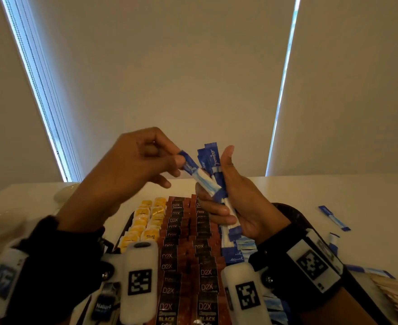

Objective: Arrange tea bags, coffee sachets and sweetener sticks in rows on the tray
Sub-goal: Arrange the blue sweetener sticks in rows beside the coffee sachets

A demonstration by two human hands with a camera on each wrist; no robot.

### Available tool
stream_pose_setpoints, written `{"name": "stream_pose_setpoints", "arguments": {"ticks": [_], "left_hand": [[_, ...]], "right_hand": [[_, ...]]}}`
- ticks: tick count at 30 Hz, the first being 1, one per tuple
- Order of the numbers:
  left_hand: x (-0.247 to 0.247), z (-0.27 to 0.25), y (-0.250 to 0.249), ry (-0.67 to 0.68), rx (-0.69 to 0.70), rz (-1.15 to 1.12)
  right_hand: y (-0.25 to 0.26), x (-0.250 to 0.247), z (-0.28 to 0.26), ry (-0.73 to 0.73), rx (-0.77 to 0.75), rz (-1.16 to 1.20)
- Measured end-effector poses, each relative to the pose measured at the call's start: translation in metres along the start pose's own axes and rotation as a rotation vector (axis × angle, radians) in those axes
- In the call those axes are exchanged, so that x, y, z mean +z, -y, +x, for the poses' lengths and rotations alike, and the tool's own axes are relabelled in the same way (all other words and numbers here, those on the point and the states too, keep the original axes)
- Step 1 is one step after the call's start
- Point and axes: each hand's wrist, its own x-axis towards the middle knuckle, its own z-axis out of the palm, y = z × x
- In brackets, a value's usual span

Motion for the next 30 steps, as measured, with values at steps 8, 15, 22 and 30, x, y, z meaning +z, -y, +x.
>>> {"name": "stream_pose_setpoints", "arguments": {"ticks": [8, 15, 22, 30], "left_hand": [[0.006, 0.001, 0.004, 0.121, -0.044, 0.037], [0.011, 0.004, 0.009, 0.079, -0.025, 0.075], [0.002, 0.009, 0.014, -0.143, 0.021, 0.057], [0.005, 0.011, 0.020, -0.123, -0.001, 0.062]], "right_hand": [[-0.001, 0.001, -0.004, -0.006, 0.033, -0.412], [0.006, 0.006, -0.007, -0.074, 0.070, -0.625], [0.022, -0.012, -0.015, -0.401, -0.018, -0.431], [0.027, -0.007, -0.017, -0.578, -0.259, -0.458]]}}
